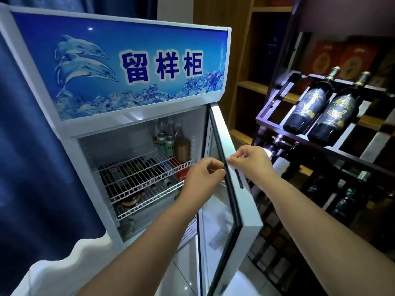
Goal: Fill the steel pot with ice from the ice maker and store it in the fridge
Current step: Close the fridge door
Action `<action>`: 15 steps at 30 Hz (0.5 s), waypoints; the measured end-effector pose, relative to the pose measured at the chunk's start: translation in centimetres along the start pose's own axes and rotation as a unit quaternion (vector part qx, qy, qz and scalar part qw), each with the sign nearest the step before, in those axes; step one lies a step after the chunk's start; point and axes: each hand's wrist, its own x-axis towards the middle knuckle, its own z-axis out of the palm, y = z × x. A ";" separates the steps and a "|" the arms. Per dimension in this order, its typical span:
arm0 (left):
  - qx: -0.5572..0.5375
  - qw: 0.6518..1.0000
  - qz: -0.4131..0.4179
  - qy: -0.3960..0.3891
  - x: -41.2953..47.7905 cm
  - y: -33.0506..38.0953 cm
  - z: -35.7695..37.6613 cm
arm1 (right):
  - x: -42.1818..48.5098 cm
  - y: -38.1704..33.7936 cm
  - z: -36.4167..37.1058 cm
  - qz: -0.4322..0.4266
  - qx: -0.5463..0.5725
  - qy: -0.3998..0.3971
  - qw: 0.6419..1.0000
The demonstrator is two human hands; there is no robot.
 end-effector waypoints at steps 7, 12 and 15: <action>0.016 0.999 -0.030 -0.029 1.1 -1.4 -7.6 | -0.2 -5.1 6.4 -0.009 0.059 -0.001 0.998; 0.100 0.990 -0.027 -0.091 1.2 -2.8 -14.6 | 0.9 -8.8 11.1 -0.023 0.052 -0.003 0.998; 0.148 0.984 -0.019 -0.097 1.1 -3.8 -18.2 | 1.7 -10.8 14.0 -0.028 0.038 0.004 0.999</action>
